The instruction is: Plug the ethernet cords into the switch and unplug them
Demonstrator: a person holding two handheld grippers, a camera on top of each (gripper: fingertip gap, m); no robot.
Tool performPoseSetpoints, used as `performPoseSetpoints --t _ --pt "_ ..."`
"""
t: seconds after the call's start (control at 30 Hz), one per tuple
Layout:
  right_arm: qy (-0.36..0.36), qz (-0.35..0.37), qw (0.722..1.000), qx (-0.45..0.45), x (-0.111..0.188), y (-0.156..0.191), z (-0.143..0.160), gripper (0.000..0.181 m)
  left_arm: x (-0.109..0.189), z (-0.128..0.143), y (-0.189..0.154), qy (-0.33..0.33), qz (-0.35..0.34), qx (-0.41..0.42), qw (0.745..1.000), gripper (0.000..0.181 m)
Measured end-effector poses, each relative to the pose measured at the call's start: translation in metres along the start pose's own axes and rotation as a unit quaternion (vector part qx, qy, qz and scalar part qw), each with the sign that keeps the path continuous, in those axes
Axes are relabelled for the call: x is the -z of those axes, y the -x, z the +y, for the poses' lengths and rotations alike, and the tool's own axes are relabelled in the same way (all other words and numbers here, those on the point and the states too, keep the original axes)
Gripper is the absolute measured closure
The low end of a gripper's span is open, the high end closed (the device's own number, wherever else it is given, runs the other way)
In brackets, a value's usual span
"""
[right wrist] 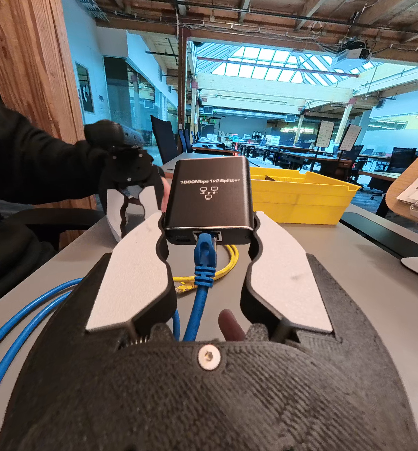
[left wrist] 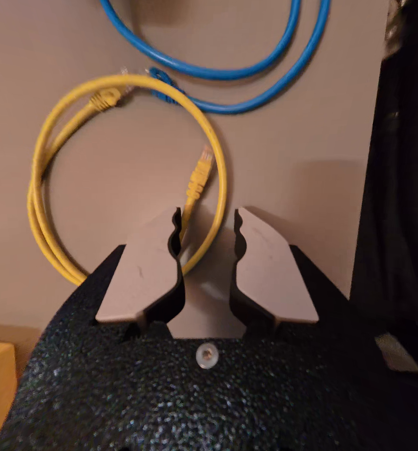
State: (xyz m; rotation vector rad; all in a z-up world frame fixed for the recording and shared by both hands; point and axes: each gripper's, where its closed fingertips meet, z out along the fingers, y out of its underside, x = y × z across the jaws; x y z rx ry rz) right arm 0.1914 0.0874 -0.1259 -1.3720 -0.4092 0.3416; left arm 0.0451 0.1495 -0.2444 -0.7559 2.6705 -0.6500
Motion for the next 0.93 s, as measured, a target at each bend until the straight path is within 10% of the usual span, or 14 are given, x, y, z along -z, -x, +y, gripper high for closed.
performPoseSetpoints --t 0.03,0.3,0.47,0.63,0.93 --pt "0.001 -0.001 1.000 0.000 0.000 0.000 0.000 0.116 -0.001 0.000 0.003 0.000 -0.015 0.010 1.000 0.148" --pt "-0.016 0.004 1.000 0.000 0.003 -0.001 -0.004 0.116 0.041 -0.024 -0.005 -0.058 0.089 0.147 0.983 0.173" --pt "-0.023 0.001 1.000 -0.005 0.005 -0.001 -0.006 0.116 0.140 -0.076 -0.007 -0.199 0.351 0.296 0.866 0.176" --pt "-0.012 -0.005 1.000 0.002 0.003 0.002 -0.003 0.116 0.137 -0.081 0.037 -0.228 0.395 0.384 0.803 0.175" --pt "-0.024 -0.001 1.000 -0.006 0.005 -0.001 -0.006 0.116 0.092 -0.032 0.177 -0.148 0.059 0.418 0.895 0.176"
